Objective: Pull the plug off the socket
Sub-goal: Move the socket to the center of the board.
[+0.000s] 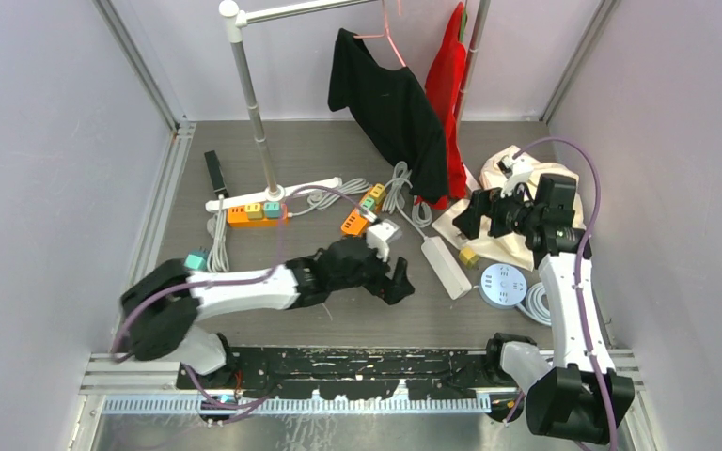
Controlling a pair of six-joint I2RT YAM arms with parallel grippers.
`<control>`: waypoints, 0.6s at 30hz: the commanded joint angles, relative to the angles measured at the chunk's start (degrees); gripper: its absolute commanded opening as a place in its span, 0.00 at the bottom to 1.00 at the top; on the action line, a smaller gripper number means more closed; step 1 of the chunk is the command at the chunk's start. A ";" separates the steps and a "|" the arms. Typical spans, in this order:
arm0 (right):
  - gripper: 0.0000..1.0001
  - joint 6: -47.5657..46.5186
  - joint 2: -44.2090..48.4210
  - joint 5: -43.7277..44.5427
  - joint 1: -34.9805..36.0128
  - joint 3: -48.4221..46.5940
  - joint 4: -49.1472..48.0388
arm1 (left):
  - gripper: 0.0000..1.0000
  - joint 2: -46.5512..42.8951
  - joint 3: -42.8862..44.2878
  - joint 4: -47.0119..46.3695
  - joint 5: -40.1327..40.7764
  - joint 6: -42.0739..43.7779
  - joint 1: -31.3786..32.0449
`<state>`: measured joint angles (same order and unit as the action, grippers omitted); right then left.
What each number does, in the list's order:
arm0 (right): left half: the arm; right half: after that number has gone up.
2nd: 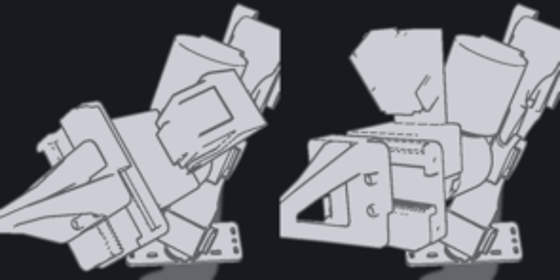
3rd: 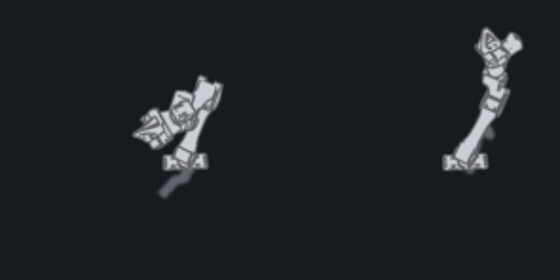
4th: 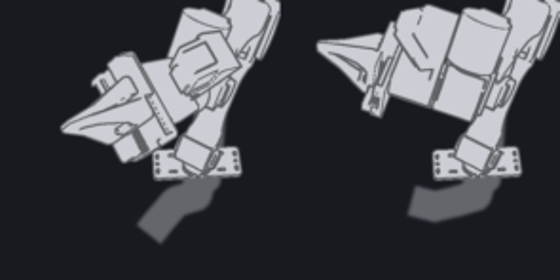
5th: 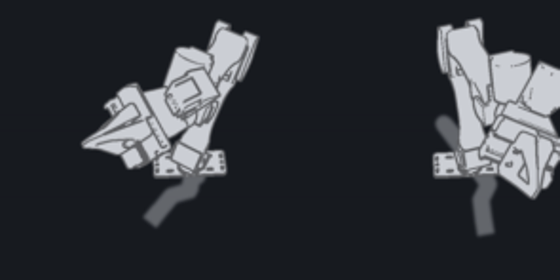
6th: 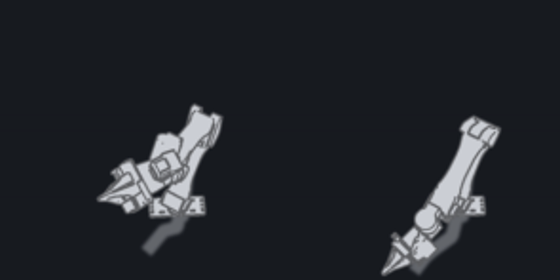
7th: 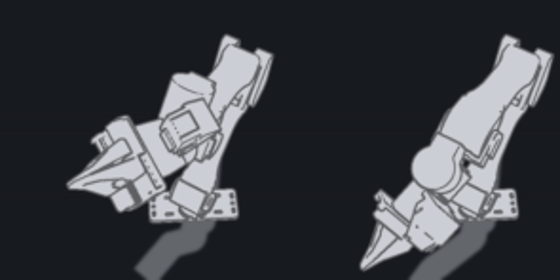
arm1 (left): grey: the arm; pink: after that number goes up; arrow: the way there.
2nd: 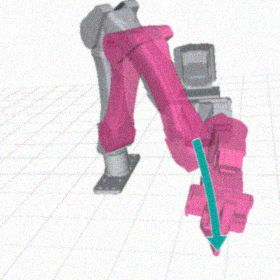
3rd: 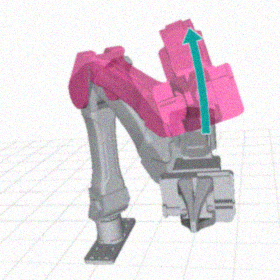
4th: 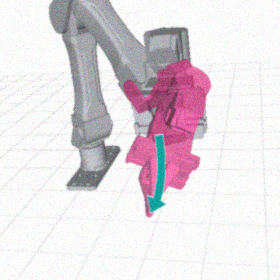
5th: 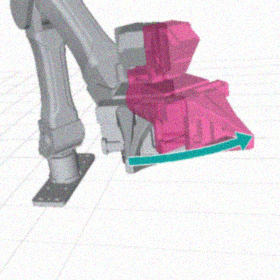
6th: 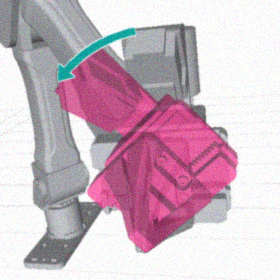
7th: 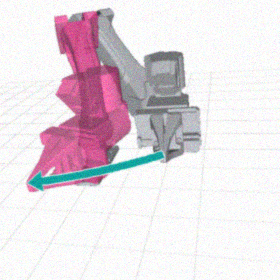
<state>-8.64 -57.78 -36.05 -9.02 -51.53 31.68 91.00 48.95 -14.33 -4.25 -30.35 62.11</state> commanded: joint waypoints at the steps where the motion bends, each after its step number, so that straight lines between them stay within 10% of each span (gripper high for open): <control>1: 1.00 -0.11 2.62 -6.60 -1.26 -0.03 -2.32 | 0.88 -14.26 -4.19 7.53 9.83 14.55 -2.89; 18: 1.00 -13.30 -6.19 -30.59 -2.56 -6.14 9.60 | 0.99 -18.84 -5.13 12.70 1.00 15.21 -26.36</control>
<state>-19.03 -64.01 -61.89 -11.11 -60.40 41.39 69.97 43.97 3.42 1.98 -13.39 39.99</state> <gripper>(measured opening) 0.999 0.993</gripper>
